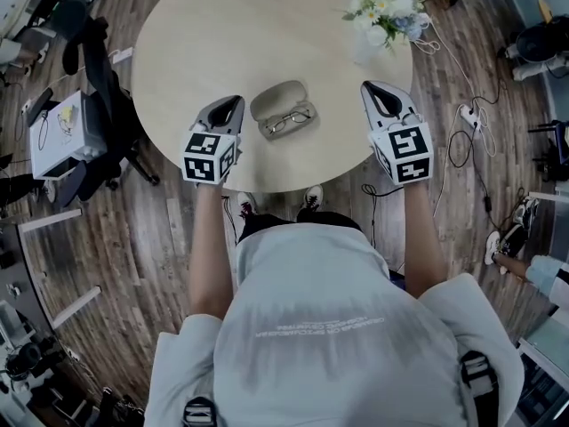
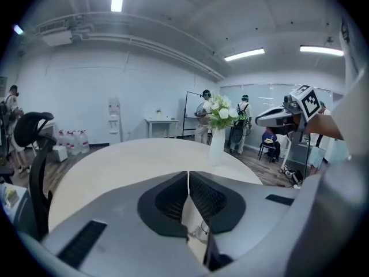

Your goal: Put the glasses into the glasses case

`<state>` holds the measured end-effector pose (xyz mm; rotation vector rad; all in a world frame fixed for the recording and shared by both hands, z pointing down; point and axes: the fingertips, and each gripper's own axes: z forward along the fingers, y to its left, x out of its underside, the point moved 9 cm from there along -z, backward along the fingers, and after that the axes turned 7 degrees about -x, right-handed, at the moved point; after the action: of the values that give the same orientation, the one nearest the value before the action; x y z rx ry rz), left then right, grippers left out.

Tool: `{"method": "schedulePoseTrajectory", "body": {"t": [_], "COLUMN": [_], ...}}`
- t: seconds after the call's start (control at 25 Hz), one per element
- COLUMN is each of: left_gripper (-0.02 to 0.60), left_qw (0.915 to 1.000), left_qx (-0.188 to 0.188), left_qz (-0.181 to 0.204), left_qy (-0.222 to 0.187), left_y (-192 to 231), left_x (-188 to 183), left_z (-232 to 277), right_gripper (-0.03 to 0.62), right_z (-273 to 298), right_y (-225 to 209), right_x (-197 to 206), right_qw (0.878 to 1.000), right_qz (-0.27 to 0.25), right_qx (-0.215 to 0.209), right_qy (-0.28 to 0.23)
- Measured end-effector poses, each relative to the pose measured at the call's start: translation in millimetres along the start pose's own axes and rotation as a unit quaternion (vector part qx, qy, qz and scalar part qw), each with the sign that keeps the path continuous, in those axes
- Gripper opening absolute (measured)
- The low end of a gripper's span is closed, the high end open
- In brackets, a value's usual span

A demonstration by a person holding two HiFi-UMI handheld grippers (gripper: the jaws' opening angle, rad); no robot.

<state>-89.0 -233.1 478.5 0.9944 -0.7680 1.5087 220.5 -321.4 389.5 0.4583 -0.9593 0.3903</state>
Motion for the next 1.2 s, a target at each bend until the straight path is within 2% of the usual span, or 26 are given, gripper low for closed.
{"method": "schedulePoseTrajectory", "body": {"t": [0.16,0.36,0.52,0.8,0.92,1.04,1.2], "left_gripper": [0.017,0.017,0.017,0.017,0.018,0.018,0.018], "left_qw": [0.9982,0.991,0.985,0.974,0.9678,0.9618,0.9569], "left_qx": [0.007,-0.035,-0.026,-0.016,-0.029,-0.04,-0.044], "left_qz": [0.045,0.083,0.099,0.127,0.129,0.13,0.152], "left_qy": [-0.04,-0.099,-0.139,-0.187,-0.214,-0.238,-0.243], "left_y": [17,44,62,76,79,82,81], "left_x": [-42,-95,-129,-172,-187,-198,-211], "left_z": [-9,-29,-44,-68,-78,-87,-95], "right_gripper": [0.002,0.002,0.002,0.002,0.002,0.002,0.002], "right_z": [-4,-8,-8,-9,-12,-14,-12], "right_y": [-1,4,10,18,19,21,22], "right_x": [-42,-87,-112,-144,-154,-161,-169], "right_qw": [0.999,0.995,0.992,0.987,0.984,0.983,0.984], "right_qz": [-0.019,-0.033,-0.043,-0.051,-0.056,-0.06,-0.069], "right_qx": [0.032,0.053,0.074,0.104,0.115,0.115,0.102], "right_qy": [-0.028,-0.074,-0.089,-0.112,-0.123,-0.131,-0.131]}}
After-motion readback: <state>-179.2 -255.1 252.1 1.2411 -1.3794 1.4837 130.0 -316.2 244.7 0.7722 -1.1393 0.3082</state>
